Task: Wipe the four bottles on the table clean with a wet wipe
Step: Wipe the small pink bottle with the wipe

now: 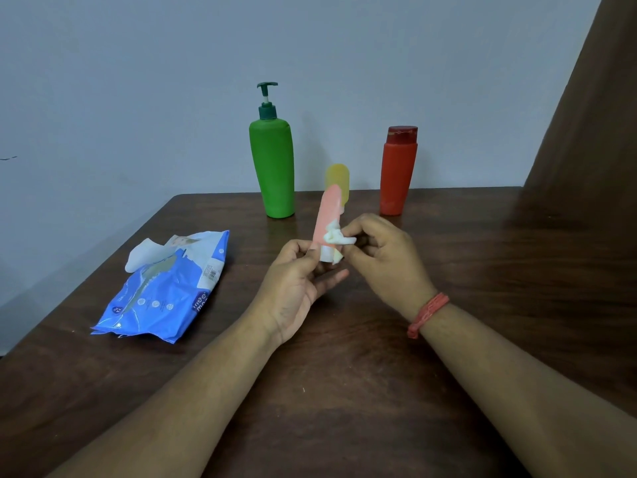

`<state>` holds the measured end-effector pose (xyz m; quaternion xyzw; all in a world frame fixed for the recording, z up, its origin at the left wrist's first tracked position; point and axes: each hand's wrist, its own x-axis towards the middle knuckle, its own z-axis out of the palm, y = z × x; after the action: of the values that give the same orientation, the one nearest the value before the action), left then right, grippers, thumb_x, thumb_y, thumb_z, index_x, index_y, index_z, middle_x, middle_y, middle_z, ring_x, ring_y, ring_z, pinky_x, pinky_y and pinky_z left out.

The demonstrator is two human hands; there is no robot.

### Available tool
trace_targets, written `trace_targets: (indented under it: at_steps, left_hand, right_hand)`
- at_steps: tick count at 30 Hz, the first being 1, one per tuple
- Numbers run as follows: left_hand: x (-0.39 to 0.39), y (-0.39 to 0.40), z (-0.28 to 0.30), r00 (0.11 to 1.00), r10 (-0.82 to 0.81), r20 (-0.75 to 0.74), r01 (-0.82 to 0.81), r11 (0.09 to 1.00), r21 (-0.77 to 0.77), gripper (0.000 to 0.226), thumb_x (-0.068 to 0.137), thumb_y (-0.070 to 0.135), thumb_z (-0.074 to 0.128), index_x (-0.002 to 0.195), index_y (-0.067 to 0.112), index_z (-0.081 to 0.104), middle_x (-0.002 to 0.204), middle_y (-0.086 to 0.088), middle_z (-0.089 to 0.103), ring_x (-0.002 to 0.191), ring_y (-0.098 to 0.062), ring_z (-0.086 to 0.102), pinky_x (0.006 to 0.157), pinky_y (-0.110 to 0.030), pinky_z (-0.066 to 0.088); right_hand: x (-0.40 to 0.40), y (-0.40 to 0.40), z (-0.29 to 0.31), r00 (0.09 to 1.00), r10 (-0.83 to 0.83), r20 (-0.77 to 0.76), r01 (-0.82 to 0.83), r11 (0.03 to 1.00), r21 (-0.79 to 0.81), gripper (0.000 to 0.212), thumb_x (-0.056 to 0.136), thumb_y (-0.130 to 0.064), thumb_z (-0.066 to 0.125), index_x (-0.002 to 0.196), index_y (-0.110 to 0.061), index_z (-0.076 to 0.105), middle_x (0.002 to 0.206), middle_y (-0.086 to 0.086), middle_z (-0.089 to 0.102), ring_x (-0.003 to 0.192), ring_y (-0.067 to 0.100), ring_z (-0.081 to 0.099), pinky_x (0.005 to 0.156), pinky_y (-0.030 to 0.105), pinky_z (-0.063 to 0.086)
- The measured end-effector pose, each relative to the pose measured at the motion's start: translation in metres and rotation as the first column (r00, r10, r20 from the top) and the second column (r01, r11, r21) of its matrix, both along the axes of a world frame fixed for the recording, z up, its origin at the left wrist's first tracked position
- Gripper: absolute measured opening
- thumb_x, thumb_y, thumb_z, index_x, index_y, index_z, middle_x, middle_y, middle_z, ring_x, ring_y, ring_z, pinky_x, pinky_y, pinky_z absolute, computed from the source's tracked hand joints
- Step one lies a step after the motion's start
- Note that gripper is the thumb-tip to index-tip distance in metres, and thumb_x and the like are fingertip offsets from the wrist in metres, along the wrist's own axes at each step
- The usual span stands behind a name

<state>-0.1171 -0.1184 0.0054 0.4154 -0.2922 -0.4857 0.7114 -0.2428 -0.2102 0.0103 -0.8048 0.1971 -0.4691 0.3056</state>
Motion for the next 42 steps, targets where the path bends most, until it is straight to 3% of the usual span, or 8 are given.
trace_targets:
  at_steps: [4,7,12,20,27,34,39,42]
  left_hand:
    - [0.002,-0.002,-0.003,1.0,-0.023,0.021,0.023,1.0,0.01,0.009,0.102,0.006,0.048,0.109,0.005,0.053,0.098,-0.013,0.066,0.089,-0.02,0.063,0.086,-0.04,0.06]
    - [0.003,-0.002,-0.004,0.995,-0.052,0.082,0.049,0.998,0.036,0.01,0.104,0.008,0.046,0.104,0.003,0.055,0.091,-0.008,0.064,0.078,-0.016,0.059,0.08,-0.036,0.061]
    - [-0.002,0.0,-0.003,0.954,-0.114,0.278,0.095,0.992,0.082,0.018,0.105,0.015,0.045,0.106,0.004,0.059,0.091,-0.009,0.06,0.069,-0.013,0.055,0.071,-0.034,0.057]
    - [0.003,-0.003,-0.003,0.95,-0.018,0.311,-0.015,0.994,0.104,0.032,0.11,0.023,0.033,0.106,0.005,0.06,0.081,-0.005,0.052,0.063,-0.013,0.043,0.056,-0.03,0.048]
    - [-0.003,-0.003,-0.006,0.916,-0.069,0.395,0.018,0.991,0.131,0.031,0.11,0.026,0.034,0.102,0.01,0.059,0.078,0.0,0.055,0.058,-0.009,0.046,0.062,-0.034,0.048]
    - [0.003,-0.002,-0.003,0.959,-0.03,0.282,-0.002,0.994,0.111,0.034,0.11,0.024,0.033,0.11,0.003,0.059,0.08,-0.006,0.049,0.062,-0.013,0.039,0.055,-0.029,0.048]
    - [-0.001,-0.002,-0.005,0.926,-0.087,0.367,0.041,0.991,0.131,0.033,0.11,0.026,0.033,0.101,0.008,0.058,0.078,-0.003,0.052,0.058,-0.011,0.042,0.059,-0.031,0.047]
    - [-0.002,-0.001,-0.006,0.915,-0.105,0.39,0.054,0.989,0.138,0.031,0.11,0.026,0.033,0.103,0.012,0.059,0.079,-0.002,0.053,0.06,-0.011,0.043,0.061,-0.031,0.048]
  right_hand:
    - [-0.001,0.004,0.003,0.999,0.003,-0.052,-0.009,0.994,-0.11,0.012,0.085,-0.002,0.072,0.094,-0.009,0.071,0.092,-0.011,0.062,0.084,0.008,0.063,0.071,0.022,0.052]
    - [-0.003,0.003,0.007,0.996,-0.085,-0.031,0.077,0.978,-0.196,0.009,0.085,-0.004,0.072,0.092,-0.009,0.071,0.089,-0.007,0.063,0.078,0.007,0.06,0.066,0.022,0.05]
    - [-0.018,-0.014,0.021,0.926,-0.351,0.137,0.361,0.931,-0.06,0.008,0.088,-0.008,0.072,0.091,-0.015,0.07,0.087,-0.01,0.059,0.073,0.001,0.054,0.062,0.011,0.042]
    - [-0.009,-0.004,0.008,0.962,-0.193,-0.194,0.077,0.87,-0.486,0.012,0.085,-0.002,0.069,0.094,-0.01,0.069,0.094,0.002,0.062,0.083,0.016,0.059,0.069,0.033,0.051]
    - [-0.022,-0.021,0.016,0.896,-0.443,0.025,0.433,0.861,-0.266,0.014,0.088,-0.003,0.069,0.099,-0.012,0.068,0.1,-0.001,0.063,0.083,0.005,0.053,0.07,0.008,0.044]
    - [-0.009,-0.003,0.008,0.949,-0.182,-0.258,0.038,0.878,-0.478,0.02,0.087,-0.004,0.066,0.103,-0.014,0.069,0.097,0.001,0.062,0.085,0.016,0.06,0.071,0.035,0.052]
    - [-0.021,-0.02,0.017,0.921,-0.388,0.042,0.378,0.857,-0.35,0.015,0.085,0.001,0.067,0.094,-0.011,0.07,0.096,0.002,0.064,0.082,0.011,0.056,0.072,0.013,0.042]
    - [-0.025,-0.026,0.016,0.9,-0.434,0.044,0.431,0.869,-0.245,0.014,0.088,-0.002,0.067,0.097,-0.011,0.07,0.098,0.0,0.063,0.082,0.008,0.054,0.071,0.017,0.046]
